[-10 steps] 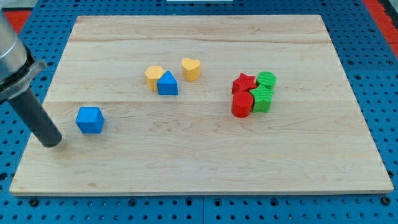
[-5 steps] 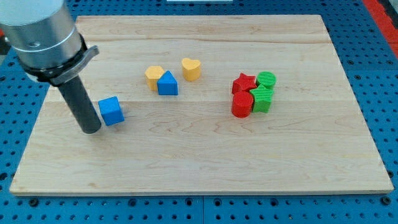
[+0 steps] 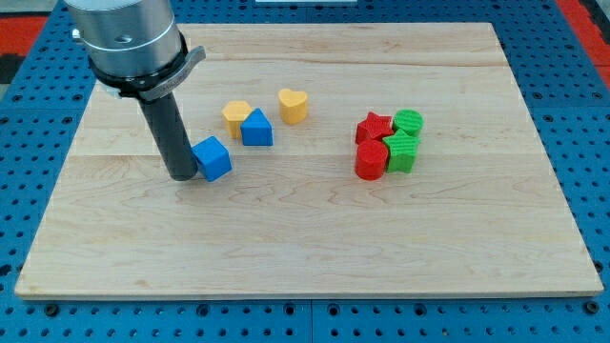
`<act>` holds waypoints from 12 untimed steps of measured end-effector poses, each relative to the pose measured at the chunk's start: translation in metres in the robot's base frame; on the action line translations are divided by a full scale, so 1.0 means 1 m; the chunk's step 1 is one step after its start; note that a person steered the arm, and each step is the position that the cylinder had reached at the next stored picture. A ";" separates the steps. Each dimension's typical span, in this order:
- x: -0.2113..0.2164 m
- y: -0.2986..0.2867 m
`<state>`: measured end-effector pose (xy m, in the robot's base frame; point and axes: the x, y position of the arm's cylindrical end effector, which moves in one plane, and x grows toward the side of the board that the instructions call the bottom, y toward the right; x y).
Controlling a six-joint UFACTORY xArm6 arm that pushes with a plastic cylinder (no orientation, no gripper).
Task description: Move the blue cube below the blue triangle
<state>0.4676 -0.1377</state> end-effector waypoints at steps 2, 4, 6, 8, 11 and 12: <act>-0.006 0.020; -0.008 0.043; -0.008 0.045; -0.013 0.049; -0.020 0.050; -0.020 0.050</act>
